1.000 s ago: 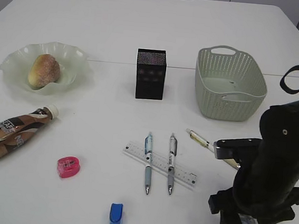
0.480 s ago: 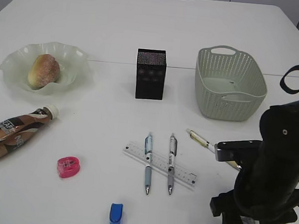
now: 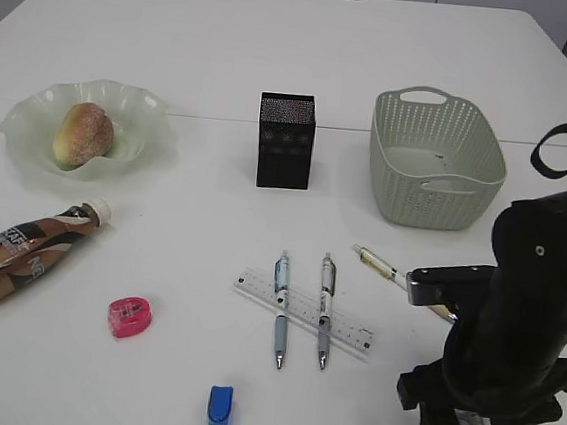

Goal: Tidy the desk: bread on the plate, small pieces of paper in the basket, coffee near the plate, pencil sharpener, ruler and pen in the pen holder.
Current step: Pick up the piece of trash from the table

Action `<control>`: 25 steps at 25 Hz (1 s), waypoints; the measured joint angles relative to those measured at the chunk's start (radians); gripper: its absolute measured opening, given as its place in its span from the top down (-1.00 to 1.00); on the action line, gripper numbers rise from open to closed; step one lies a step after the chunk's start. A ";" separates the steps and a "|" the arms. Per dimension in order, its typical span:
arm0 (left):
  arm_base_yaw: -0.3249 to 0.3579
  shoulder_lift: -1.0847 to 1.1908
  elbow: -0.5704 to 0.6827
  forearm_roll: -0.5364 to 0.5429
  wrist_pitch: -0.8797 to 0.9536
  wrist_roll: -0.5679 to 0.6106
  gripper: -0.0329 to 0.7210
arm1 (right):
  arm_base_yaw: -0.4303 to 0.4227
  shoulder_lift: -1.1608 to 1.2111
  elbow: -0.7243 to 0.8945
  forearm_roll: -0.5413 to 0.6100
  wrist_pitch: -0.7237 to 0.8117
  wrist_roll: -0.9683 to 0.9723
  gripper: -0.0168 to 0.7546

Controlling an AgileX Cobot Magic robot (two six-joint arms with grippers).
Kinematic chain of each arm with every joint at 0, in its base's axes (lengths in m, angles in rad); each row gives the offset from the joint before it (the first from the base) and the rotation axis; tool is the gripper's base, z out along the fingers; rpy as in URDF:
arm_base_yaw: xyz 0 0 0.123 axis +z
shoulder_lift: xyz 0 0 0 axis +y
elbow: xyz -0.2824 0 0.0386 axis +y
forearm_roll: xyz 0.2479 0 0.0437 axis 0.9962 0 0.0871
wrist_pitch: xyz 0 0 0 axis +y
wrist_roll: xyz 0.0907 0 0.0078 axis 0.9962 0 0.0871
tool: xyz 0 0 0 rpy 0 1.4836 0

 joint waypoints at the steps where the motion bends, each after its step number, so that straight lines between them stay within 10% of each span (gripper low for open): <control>1: 0.000 0.000 0.000 0.000 0.000 0.000 -0.26 | 0.000 0.002 0.000 0.000 -0.002 0.000 -0.50; 8: 0.000 -0.004 0.000 0.000 0.000 0.000 -0.26 | 0.000 0.022 0.000 0.000 -0.006 0.001 -0.29; 21: 0.000 -0.004 0.000 0.000 0.000 0.000 -0.26 | 0.000 0.022 0.000 -0.003 -0.014 0.001 0.86; 25: 0.000 -0.004 0.000 0.000 0.000 0.000 -0.26 | 0.000 0.022 -0.034 -0.006 0.030 0.000 0.94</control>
